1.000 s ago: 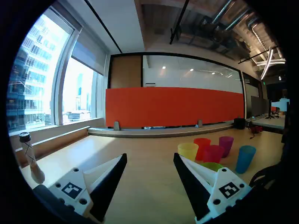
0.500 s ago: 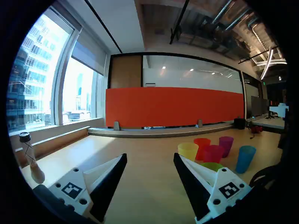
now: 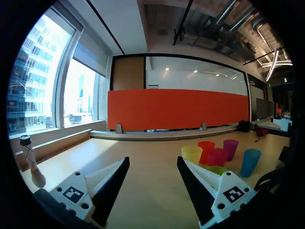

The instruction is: Pour water

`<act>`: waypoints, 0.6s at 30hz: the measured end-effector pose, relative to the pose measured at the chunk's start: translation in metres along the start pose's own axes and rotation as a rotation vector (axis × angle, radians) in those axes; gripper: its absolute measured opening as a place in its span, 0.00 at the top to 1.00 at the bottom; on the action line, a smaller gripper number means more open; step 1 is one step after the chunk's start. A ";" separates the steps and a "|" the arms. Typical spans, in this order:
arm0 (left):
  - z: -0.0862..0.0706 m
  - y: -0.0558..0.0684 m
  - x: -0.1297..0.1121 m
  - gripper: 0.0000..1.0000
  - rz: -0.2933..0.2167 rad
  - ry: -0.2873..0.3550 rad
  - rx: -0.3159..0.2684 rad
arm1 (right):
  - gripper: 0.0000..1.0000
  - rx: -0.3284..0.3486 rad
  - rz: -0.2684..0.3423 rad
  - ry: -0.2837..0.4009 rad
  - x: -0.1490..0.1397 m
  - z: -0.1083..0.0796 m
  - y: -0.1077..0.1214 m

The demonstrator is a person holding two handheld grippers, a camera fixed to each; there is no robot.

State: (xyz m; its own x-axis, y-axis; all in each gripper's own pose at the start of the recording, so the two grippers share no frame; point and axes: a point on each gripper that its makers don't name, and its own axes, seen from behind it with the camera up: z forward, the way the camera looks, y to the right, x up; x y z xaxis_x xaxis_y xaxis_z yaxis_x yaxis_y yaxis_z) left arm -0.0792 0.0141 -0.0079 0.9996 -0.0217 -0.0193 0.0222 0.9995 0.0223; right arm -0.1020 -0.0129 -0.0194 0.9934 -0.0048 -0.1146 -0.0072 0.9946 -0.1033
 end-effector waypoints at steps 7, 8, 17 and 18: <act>0.000 0.000 0.000 0.08 0.000 0.000 0.000 | 0.00 -0.004 0.028 0.001 -0.006 0.003 0.008; 0.000 0.000 0.000 0.08 0.000 0.000 0.000 | 0.00 -0.004 0.029 0.002 -0.006 0.004 0.009; 0.000 0.000 -0.001 0.08 0.000 0.000 0.000 | 0.00 -0.002 0.029 -0.025 -0.023 0.005 0.012; 0.000 0.000 -0.001 0.08 0.000 0.000 0.000 | 0.00 -0.002 0.030 -0.027 -0.025 0.005 0.013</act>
State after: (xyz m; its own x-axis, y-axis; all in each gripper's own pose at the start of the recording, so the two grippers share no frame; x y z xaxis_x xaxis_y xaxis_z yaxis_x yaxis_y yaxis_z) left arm -0.0798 0.0144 -0.0078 0.9996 -0.0218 -0.0194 0.0223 0.9995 0.0224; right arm -0.1259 0.0002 -0.0129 0.9955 0.0282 -0.0907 -0.0374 0.9941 -0.1019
